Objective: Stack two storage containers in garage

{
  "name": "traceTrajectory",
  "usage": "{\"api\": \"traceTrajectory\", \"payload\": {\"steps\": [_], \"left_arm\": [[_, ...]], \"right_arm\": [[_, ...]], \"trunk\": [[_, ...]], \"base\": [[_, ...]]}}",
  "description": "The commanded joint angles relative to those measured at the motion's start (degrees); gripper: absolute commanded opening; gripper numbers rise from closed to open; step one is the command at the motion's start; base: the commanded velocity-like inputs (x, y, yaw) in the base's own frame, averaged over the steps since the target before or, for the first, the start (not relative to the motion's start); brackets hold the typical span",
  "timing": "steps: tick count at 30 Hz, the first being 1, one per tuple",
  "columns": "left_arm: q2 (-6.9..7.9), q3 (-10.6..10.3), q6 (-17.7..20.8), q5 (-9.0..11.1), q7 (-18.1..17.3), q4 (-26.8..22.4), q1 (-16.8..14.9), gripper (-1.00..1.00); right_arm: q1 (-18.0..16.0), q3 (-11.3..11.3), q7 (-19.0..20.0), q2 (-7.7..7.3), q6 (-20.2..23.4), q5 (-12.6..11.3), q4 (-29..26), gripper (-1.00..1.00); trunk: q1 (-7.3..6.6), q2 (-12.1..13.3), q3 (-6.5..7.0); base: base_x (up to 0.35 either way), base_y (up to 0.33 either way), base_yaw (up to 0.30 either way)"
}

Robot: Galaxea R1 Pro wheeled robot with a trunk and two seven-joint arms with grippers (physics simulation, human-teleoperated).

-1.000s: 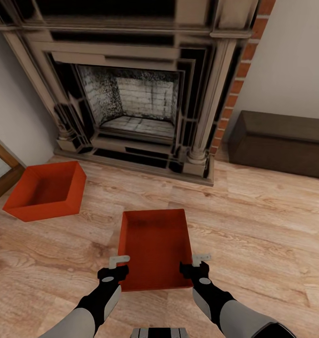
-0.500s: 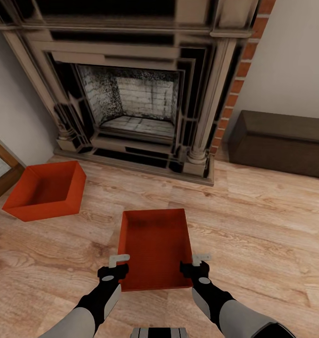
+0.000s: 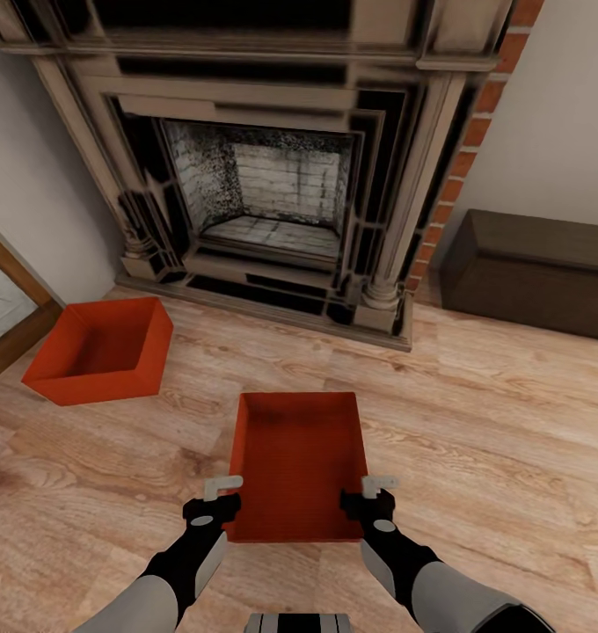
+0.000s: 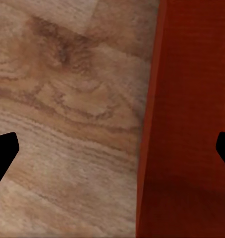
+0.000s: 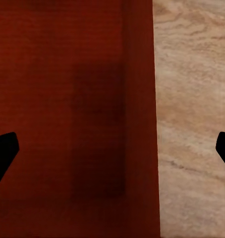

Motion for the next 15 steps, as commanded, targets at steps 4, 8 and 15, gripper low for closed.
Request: {"api": "traceTrajectory", "payload": {"steps": [4, 8, 15], "left_arm": [[-0.04, 0.0, 0.2, 0.1, 0.2, -0.1, 0.0, 1.00], [-0.04, 0.0, 0.2, 0.1, 0.2, -0.1, 0.0, 1.00], [-0.03, 0.0, 0.2, 0.1, 0.2, -0.1, 0.0, 1.00]], "right_arm": [[0.0, 0.1, -0.2, -0.32, -1.7, -1.1, 0.0, 1.00], [0.0, 0.0, -0.3, -0.40, -3.2, -1.1, 0.2, 1.00], [0.0, 0.2, -0.2, -2.68, -3.5, -0.9, 0.8, 1.00]], "trunk": [[-0.01, 0.0, -0.03], [-0.01, 0.0, -0.03], [-0.01, 0.0, -0.03]], "base": [[0.000, 0.000, 0.000], [0.000, 0.000, 0.000], [0.000, 0.000, 0.000]]}}
